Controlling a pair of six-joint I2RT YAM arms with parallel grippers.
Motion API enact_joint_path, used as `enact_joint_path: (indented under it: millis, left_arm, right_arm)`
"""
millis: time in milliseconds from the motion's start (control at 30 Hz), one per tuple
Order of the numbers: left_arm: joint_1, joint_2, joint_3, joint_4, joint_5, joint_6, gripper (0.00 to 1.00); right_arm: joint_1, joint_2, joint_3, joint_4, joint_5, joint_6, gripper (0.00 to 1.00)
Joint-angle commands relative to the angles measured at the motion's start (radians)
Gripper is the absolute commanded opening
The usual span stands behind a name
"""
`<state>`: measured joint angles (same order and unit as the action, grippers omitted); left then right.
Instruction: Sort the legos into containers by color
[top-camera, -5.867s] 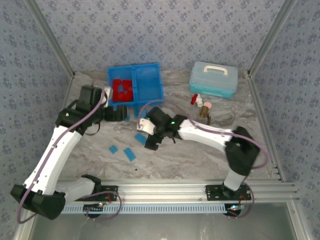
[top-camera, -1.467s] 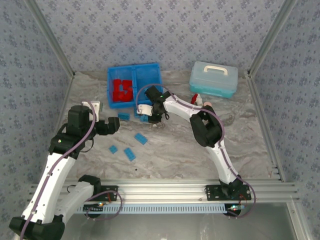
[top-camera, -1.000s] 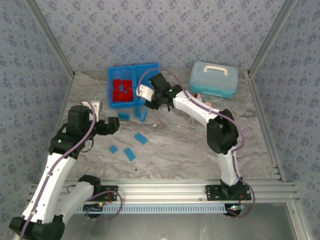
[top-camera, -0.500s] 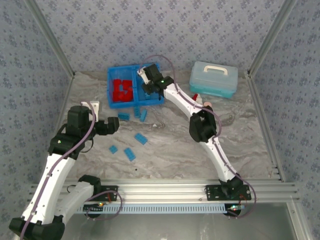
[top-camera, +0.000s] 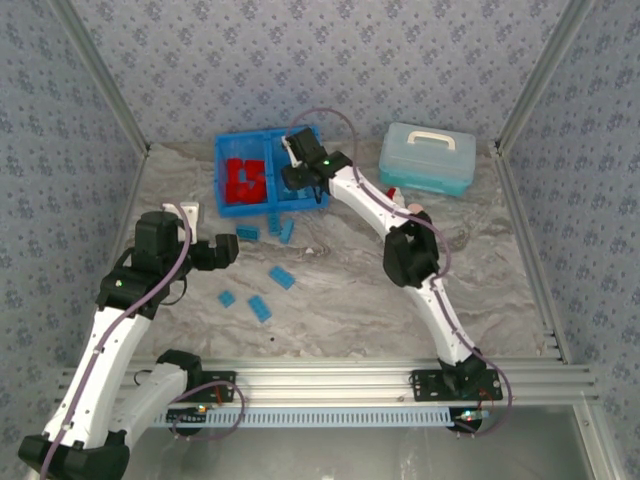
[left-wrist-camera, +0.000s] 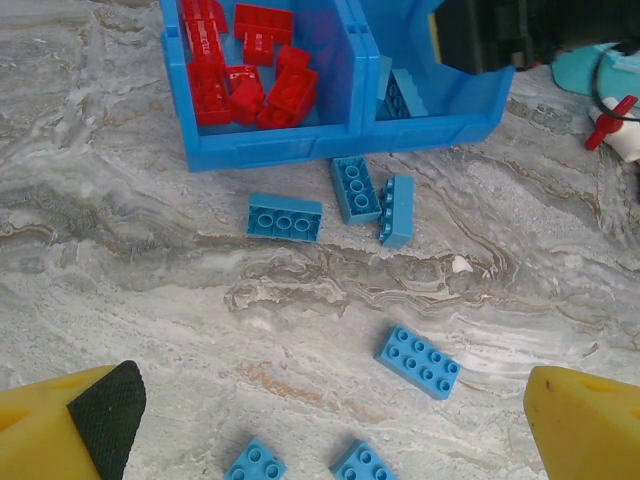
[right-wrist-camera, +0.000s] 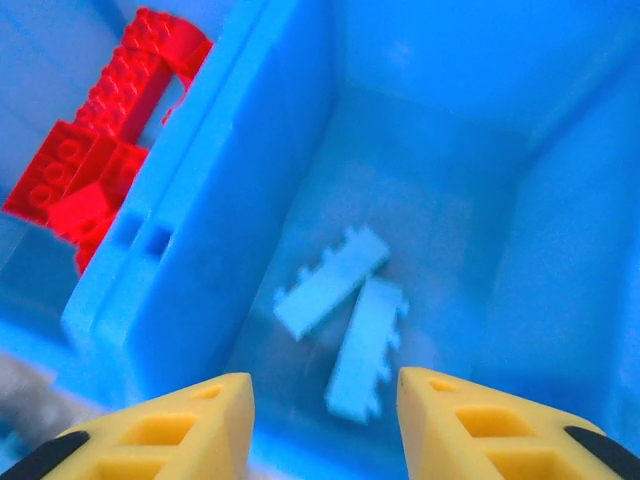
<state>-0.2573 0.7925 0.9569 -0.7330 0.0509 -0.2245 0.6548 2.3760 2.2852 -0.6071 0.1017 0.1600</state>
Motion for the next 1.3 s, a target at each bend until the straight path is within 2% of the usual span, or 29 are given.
enact_joint_path:
  millis: [0,67,133,233,333,533,700,1033,1167,1267]
  left_arm:
    - [0.0,-0.01,0.014,-0.006,-0.006,0.009,0.99]
    - [0.001,-0.009,0.014,-0.006,-0.009,0.013,0.99]
    - [0.0,-0.009,0.013,-0.006,-0.009,0.015,0.99]
    - [0.001,-0.004,0.013,-0.006,-0.001,0.017,0.99]
    - [0.001,0.001,0.014,-0.006,0.005,0.019,0.99]
    - [0.001,0.001,0.012,-0.008,0.0,0.02,0.99]
    - [-0.001,0.004,0.013,-0.009,0.0,0.022,0.99]
    - [0.0,0.008,0.012,-0.012,-0.008,0.02,0.99]
    - [0.0,0.008,0.012,-0.013,-0.008,0.02,0.99]
    - [0.0,0.009,0.013,-0.014,-0.008,0.02,0.99]
  right_arm:
    - [0.039,-0.205,-0.215,0.104,0.049,0.231,0.44]
    - [0.082,-0.292,-0.375,0.185,0.116,0.316,0.47]
    - [0.113,-0.331,-0.455,0.193,0.191,0.404,0.49]
    - [0.13,-0.334,-0.489,0.13,0.228,0.562,0.52]
    - [0.13,-0.288,-0.465,0.079,0.181,0.661,0.54]
    - [0.155,-0.146,-0.345,0.015,0.135,0.667,0.63]
    - [0.161,-0.06,-0.282,-0.034,0.127,0.679,0.63]
    - [0.166,-0.003,-0.326,-0.013,0.043,0.682,0.59]
    - [0.158,-0.005,-0.36,-0.015,0.035,0.69,0.5]
    - [0.152,-0.011,-0.385,-0.005,0.029,0.682,0.49]
